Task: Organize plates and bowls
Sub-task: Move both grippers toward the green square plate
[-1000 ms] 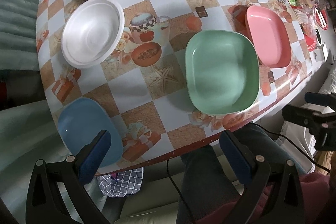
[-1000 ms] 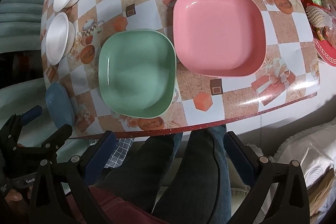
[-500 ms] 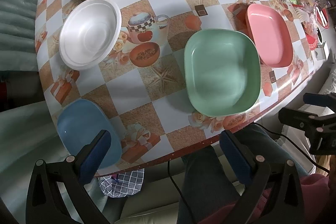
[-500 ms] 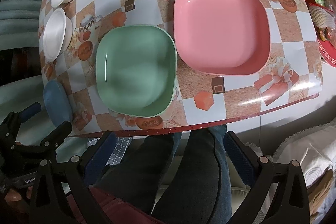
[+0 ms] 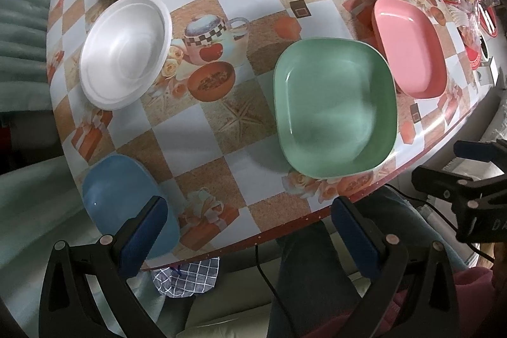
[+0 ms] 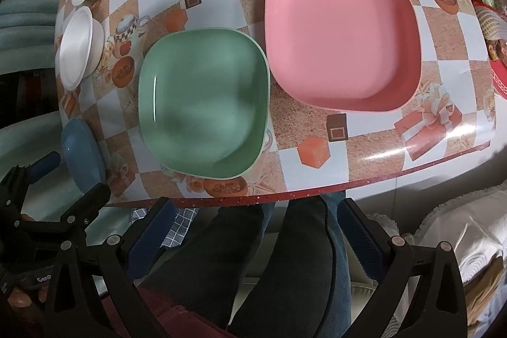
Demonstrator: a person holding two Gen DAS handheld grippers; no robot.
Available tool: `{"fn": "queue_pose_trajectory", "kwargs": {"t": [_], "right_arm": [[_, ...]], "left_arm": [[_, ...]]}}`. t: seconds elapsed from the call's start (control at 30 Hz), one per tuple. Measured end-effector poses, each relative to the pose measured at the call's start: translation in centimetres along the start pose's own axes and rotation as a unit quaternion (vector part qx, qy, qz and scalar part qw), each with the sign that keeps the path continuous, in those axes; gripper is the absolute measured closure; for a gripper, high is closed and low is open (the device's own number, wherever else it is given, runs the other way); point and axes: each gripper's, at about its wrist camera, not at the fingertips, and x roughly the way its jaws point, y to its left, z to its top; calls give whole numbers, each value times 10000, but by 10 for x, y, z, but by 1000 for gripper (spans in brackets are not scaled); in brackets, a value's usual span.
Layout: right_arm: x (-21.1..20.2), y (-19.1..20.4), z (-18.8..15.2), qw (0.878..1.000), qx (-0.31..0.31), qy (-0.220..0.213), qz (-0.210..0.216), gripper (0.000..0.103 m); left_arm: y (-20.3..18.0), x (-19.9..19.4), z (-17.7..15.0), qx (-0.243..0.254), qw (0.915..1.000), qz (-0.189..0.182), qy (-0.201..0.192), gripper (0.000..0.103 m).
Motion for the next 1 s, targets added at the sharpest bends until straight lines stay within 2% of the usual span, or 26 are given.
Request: {"fn": "queue_pose_trajectory", "kwargs": {"t": [0.2,0.4,0.57,0.63,0.87,1.0], "right_arm": [[11,-2,3,9999,44,40,99,0],[22,-2,9,9999,44,105,90,0],[25,-4,12,9999,59,61,135,0],[27,-6,15,9997,90,6,221,0],[47,-5,31,9984,229,-56,520,0],[48,-13,46,9985,330,-187,401,0]], "left_arm": [[-2,6,5,8,9996,257,100,0],[-5,12,9,3,9993,341,126,0],[-6,16,12,-16,9994,343,73,0],[-6,20,15,-44,9997,238,17,0],[-10,37,29,31,9990,434,-138,0],[-15,45,37,88,9992,377,-121,0]]}}
